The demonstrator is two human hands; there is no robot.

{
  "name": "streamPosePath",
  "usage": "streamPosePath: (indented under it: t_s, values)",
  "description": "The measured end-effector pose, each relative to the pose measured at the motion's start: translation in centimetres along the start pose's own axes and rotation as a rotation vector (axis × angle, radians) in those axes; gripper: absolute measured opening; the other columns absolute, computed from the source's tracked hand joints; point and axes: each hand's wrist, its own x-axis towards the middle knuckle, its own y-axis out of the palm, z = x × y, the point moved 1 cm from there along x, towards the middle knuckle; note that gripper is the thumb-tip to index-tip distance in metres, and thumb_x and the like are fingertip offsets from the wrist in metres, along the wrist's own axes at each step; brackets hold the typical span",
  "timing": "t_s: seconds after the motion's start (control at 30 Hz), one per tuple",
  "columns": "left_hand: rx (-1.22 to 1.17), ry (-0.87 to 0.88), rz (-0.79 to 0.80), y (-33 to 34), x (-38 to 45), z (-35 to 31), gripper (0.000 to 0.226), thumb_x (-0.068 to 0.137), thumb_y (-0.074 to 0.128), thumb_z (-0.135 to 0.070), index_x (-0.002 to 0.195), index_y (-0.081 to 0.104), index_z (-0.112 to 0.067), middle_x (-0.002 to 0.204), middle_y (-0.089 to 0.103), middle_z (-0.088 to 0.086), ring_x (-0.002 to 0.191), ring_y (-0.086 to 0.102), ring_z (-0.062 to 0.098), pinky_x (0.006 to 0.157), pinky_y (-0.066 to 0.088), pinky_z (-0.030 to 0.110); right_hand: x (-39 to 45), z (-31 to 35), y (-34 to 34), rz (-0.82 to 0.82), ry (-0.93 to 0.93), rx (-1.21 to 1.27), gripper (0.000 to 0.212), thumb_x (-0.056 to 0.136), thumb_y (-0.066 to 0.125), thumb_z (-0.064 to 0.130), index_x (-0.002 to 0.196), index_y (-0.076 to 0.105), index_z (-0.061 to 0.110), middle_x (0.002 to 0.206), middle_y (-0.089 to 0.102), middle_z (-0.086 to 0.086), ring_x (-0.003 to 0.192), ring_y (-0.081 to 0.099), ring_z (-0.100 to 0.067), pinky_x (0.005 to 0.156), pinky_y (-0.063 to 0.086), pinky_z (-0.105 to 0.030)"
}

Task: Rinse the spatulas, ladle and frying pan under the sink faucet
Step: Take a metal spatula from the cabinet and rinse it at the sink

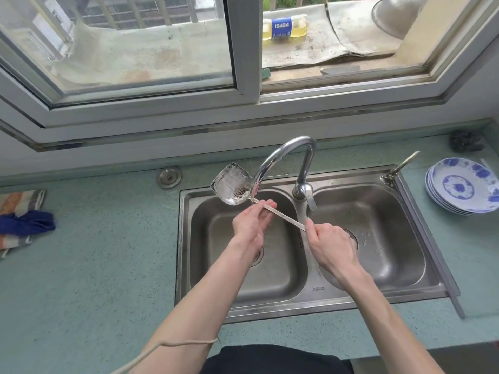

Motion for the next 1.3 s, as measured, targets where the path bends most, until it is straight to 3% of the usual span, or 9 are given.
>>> streamPosePath:
  t_s: [0.27,0.4,0.57,0.7,0.77,0.83,1.03,1.17,1.3]
  values:
    - [0.027,0.063,-0.102,-2.0,1.6,-2.4,0.017,0.092,0.070,0.002,0.106,0.064,0.007,0.096,0.074,0.022,0.078,0.074,0.026,0.074,0.065,0.037,-0.6,-1.9,-1.9,0.015,0.006,0.006,0.063,0.106,0.031,0.052,0.065,0.059,0.013,0.071,0.063,-0.009,0.076,0.054,-0.037,0.070,0.037,-0.038]
    - [0.488,0.269,-0.167,-4.0,3.0,-2.8,0.030,0.077,0.085,-0.016,0.105,0.076,-0.008,0.096,0.079,0.005,0.084,0.075,0.015,0.089,0.061,0.039,-0.4,-3.3,-2.8,-0.003,0.015,-0.050,0.063,0.105,0.033,0.051,0.062,0.058,0.014,0.070,0.066,-0.008,0.076,0.060,-0.037,0.068,0.041,-0.036]
    - [0.594,0.328,-0.095,-3.7,2.1,-2.5,0.037,0.102,0.060,-0.031,0.089,0.073,0.001,0.076,0.077,0.017,0.065,0.076,0.035,0.061,0.064,0.043,-0.1,-3.4,-3.8,-0.081,0.005,-0.133,0.060,0.105,0.033,0.049,0.071,0.069,0.016,0.073,0.068,-0.009,0.077,0.062,-0.039,0.069,0.047,-0.038]
    - [0.674,0.293,-0.103,-5.0,3.8,-1.6,0.051,0.093,0.063,-0.056,0.087,0.075,-0.007,0.083,0.078,0.016,0.075,0.076,0.036,0.074,0.064,0.052,0.2,-3.6,-4.3,-0.097,0.015,-0.173,0.059,0.106,0.034,0.047,0.070,0.068,0.014,0.065,0.059,-0.007,0.069,0.054,-0.037,0.064,0.041,-0.037]
    - [0.750,0.327,-0.082,-5.3,3.5,-1.8,0.029,0.079,0.078,-0.042,0.094,0.077,-0.017,0.094,0.080,0.003,0.087,0.076,0.021,0.083,0.062,0.041,0.2,-3.9,-4.6,-0.105,0.023,-0.185,0.059,0.106,0.035,0.046,0.066,0.064,0.014,0.065,0.060,-0.008,0.072,0.060,-0.039,0.064,0.040,-0.037]
    - [0.760,0.392,-0.047,-4.8,2.4,-2.2,0.036,0.071,0.084,-0.025,0.106,0.074,-0.021,0.097,0.079,-0.005,0.092,0.075,0.011,0.083,0.060,0.031,0.1,-4.1,-4.7,-0.123,0.024,-0.190,0.058,0.106,0.036,0.045,0.060,0.058,0.016,0.065,0.060,-0.009,0.074,0.063,-0.041,0.063,0.041,-0.037]
    - [0.734,0.456,-0.140,-3.9,1.9,-1.9,0.035,0.102,0.058,-0.036,0.086,0.069,-0.006,0.080,0.074,0.007,0.071,0.073,0.024,0.067,0.060,0.037,0.0,-3.7,-5.1,-0.175,0.010,-0.197,0.056,0.105,0.041,0.044,0.068,0.070,0.013,0.060,0.053,-0.006,0.073,0.064,-0.042,0.060,0.038,-0.036]
    - [0.697,0.448,-0.074,-3.7,1.6,-2.5,0.016,0.086,0.071,-0.006,0.100,0.075,-0.014,0.090,0.077,-0.001,0.085,0.071,0.015,0.078,0.056,0.026,0.1,-3.8,-5.9,-0.185,-0.018,-0.237,0.053,0.104,0.046,0.048,0.069,0.073,0.018,0.066,0.064,-0.009,0.075,0.067,-0.041,0.060,0.037,-0.035]
    - [0.799,0.523,-0.079,-4.3,1.7,-2.7,0.009,0.081,0.079,-0.017,0.086,0.073,-0.022,0.080,0.076,-0.005,0.074,0.070,0.013,0.072,0.055,0.030,0.0,-3.9,-6.0,-0.200,-0.035,-0.264,0.052,0.102,0.047,0.050,0.070,0.075,0.021,0.066,0.067,-0.009,0.074,0.067,-0.040,0.059,0.037,-0.034]
